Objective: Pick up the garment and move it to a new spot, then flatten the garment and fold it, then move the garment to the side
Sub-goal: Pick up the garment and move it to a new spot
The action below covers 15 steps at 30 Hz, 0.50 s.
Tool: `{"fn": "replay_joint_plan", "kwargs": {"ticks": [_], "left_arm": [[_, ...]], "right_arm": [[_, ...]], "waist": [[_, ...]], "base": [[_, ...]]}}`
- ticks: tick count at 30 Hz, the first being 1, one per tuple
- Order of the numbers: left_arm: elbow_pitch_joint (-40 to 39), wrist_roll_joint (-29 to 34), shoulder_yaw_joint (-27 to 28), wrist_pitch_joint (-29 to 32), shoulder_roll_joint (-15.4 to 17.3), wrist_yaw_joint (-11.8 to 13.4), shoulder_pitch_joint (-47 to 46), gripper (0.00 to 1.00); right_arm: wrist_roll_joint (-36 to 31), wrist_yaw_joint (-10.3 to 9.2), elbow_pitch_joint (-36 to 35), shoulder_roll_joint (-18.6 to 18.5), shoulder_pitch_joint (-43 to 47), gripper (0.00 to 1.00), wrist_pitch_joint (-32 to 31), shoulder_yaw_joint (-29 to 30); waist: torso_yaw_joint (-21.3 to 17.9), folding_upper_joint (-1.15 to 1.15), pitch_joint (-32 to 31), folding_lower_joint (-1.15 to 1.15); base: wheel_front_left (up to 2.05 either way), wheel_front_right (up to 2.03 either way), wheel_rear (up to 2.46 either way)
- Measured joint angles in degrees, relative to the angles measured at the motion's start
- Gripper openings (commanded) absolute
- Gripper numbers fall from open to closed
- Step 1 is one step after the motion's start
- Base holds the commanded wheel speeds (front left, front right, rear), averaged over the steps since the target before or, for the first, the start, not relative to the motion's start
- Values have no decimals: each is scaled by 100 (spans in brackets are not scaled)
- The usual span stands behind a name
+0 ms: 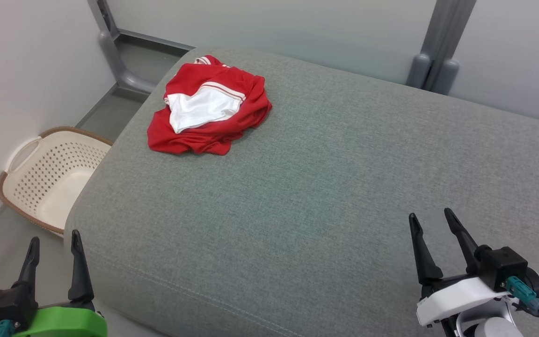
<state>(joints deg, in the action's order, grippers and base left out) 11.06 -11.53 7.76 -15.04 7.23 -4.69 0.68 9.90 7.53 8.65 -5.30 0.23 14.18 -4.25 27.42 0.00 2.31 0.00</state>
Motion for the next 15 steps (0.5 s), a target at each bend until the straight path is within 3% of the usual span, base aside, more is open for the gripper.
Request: {"fn": "replay_joint_plan", "kwargs": {"ticks": [6,15], "left_arm": [[-36,-45,38,0,13,42,42,100],[-31,-172,90,0,-26,68,-6,100]], "right_arm": [[-3,0,26,0,-86,100,-22,-40],[-2,0,36,-59,-121,100,-45,-33]], "waist": [[234,0,50,0],[113,0,105,0]], "base": [[0,0,0],[0,0,0]]}}
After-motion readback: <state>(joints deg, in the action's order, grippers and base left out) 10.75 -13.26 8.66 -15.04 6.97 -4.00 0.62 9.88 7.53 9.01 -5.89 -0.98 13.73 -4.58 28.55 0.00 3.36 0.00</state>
